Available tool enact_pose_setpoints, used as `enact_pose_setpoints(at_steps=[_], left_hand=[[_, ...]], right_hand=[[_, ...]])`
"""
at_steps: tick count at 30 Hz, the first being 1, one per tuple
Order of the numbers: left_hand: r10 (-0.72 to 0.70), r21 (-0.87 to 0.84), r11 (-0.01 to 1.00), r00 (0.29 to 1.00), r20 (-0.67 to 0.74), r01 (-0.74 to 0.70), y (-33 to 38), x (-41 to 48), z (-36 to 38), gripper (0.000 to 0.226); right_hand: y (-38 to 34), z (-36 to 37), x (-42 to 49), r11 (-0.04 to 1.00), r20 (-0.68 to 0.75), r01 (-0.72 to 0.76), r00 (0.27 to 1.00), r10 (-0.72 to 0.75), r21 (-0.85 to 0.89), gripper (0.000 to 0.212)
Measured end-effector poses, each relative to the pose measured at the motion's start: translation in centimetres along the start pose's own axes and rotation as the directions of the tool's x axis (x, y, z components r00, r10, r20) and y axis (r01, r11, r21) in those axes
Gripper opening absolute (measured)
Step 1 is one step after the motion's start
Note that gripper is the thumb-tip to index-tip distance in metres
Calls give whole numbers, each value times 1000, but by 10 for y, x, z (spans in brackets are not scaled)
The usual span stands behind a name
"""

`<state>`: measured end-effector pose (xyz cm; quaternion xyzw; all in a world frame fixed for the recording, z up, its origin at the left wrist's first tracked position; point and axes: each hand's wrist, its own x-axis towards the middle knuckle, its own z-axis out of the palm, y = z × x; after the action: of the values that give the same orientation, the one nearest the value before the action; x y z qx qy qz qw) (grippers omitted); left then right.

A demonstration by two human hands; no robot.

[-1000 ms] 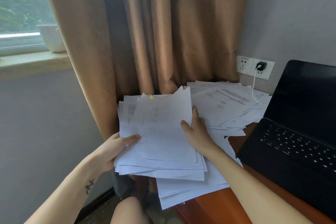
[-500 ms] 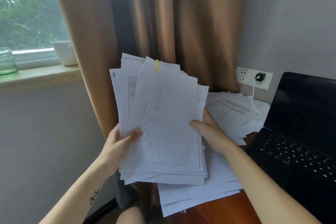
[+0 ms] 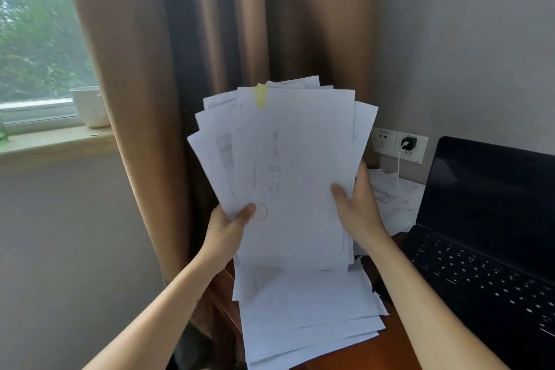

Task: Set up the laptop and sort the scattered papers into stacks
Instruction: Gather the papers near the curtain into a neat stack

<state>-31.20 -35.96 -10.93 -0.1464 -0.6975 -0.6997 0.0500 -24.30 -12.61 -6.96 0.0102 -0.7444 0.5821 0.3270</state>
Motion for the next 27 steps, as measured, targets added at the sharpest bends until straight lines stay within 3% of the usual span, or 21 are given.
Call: enact_pose_setpoints(at_steps=[7, 15, 20, 22, 25, 27], left_hand=[[-36, -36, 999, 999, 28, 37, -2, -2, -5, 31], [48, -135, 990, 999, 23, -44, 22, -1, -6, 78], [202, -147, 965, 974, -105, -216, 38, 2, -9, 58], [240, -155, 952, 957, -164, -265, 47, 3, -8, 61], [229, -166, 950, 952, -203, -264, 56, 7, -5, 69], [223, -136, 958, 956, -190, -251, 58, 11, -4, 61]], right_hand=[[1, 8, -6, 996, -88, 72, 994, -66, 59, 66], [-2, 10, -4, 995, -116, 81, 991, -73, 64, 60], [-3, 10, -3, 995, -114, 84, 990, -78, 50, 59], [-4, 10, -3, 995, -103, 88, 991, -84, 39, 60], [-5, 9, -5, 995, -89, 94, 992, -91, 39, 59], [-4, 7, -4, 995, -78, 95, 993, -93, 24, 54]])
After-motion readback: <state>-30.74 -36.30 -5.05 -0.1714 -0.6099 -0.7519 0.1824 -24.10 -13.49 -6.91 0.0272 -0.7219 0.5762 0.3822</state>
